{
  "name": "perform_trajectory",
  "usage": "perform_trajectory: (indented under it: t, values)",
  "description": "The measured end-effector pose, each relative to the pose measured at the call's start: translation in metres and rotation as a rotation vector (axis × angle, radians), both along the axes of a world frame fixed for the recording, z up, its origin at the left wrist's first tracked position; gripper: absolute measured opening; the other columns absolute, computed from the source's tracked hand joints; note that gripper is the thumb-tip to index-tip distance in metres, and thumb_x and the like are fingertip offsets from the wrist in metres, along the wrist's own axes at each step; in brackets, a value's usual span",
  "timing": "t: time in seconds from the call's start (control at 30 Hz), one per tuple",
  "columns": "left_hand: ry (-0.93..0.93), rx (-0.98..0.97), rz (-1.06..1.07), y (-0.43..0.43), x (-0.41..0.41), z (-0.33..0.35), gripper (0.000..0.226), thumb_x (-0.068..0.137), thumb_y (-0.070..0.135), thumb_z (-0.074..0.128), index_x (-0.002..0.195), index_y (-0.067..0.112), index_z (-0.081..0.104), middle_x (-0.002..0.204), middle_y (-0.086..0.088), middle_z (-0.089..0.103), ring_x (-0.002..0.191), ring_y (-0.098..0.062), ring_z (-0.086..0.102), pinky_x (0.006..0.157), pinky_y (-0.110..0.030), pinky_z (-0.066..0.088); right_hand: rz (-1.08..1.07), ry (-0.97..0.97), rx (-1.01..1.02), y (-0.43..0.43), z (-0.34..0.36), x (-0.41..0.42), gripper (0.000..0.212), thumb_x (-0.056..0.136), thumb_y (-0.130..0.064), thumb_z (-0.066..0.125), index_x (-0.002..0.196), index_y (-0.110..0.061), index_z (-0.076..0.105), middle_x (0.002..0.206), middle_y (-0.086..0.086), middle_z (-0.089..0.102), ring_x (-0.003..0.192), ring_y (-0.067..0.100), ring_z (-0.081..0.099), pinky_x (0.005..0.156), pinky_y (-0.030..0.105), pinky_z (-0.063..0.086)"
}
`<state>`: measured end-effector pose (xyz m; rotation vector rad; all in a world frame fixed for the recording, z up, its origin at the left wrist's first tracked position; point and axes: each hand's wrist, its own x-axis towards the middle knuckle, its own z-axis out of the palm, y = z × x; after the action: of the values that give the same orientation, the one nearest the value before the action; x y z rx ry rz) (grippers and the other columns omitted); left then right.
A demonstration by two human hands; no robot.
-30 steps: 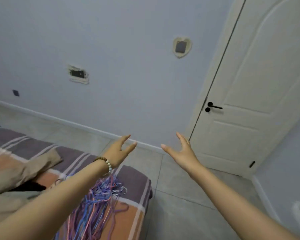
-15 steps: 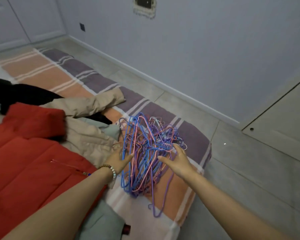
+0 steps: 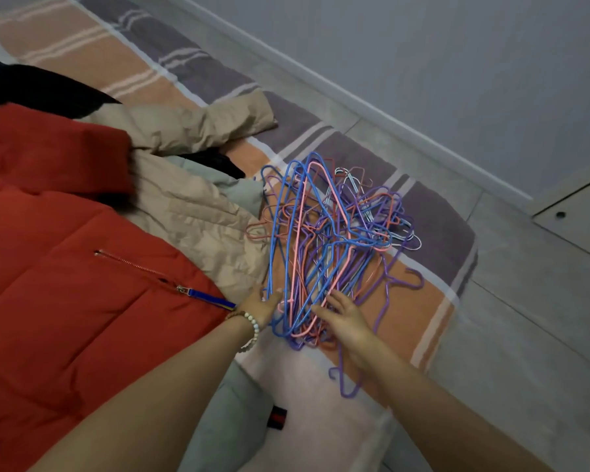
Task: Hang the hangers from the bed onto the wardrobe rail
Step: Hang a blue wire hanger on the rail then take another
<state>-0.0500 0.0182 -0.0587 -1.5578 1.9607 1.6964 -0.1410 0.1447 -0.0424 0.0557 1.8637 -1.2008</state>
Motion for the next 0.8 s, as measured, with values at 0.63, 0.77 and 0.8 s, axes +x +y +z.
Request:
perform_trajectory:
  t: [0.63, 0.77, 0.8]
  values:
    - [0.373, -0.107, 0.282, 0.007, 0.004, -0.019, 0.024, 0.096, 0.022, 0.045, 0.095, 0.007, 0.064, 0.065, -0.001, 0.058, 0.046, 0.005, 0.057, 0.048, -0.009, 0.044, -0.047, -0.125, -0.229, -0.031, -0.014, 0.017, 0.026, 0.093, -0.005, 0.052, 0.117, -0.012, 0.054, 0.092, 0.001, 0.065, 0.076, 0.010, 0.066, 0.063, 0.015, 0.051]
    - [0.469, -0.100, 0.299, 0.008, -0.013, 0.023, 0.023, 0.097, 0.023, 0.043, 0.083, 0.013, 0.058, 0.065, -0.003, 0.056, 0.048, -0.008, 0.052, 0.043, -0.018, 0.043, -0.064, -0.074, -0.345, -0.021, 0.017, 0.004, 0.017, 0.087, 0.001, 0.059, 0.089, -0.014, 0.051, 0.075, 0.001, 0.064, 0.053, 0.000, 0.064, 0.056, 0.013, 0.053]
    - [0.480, -0.084, 0.296, 0.009, -0.020, 0.033, 0.026, 0.097, 0.026, 0.041, 0.078, 0.016, 0.056, 0.066, -0.003, 0.056, 0.050, -0.013, 0.050, 0.045, -0.023, 0.042, -0.062, -0.049, -0.360, -0.017, 0.027, -0.001, 0.018, 0.086, 0.002, 0.060, 0.087, -0.014, 0.050, 0.071, 0.000, 0.063, 0.051, 0.000, 0.063, 0.056, 0.013, 0.053]
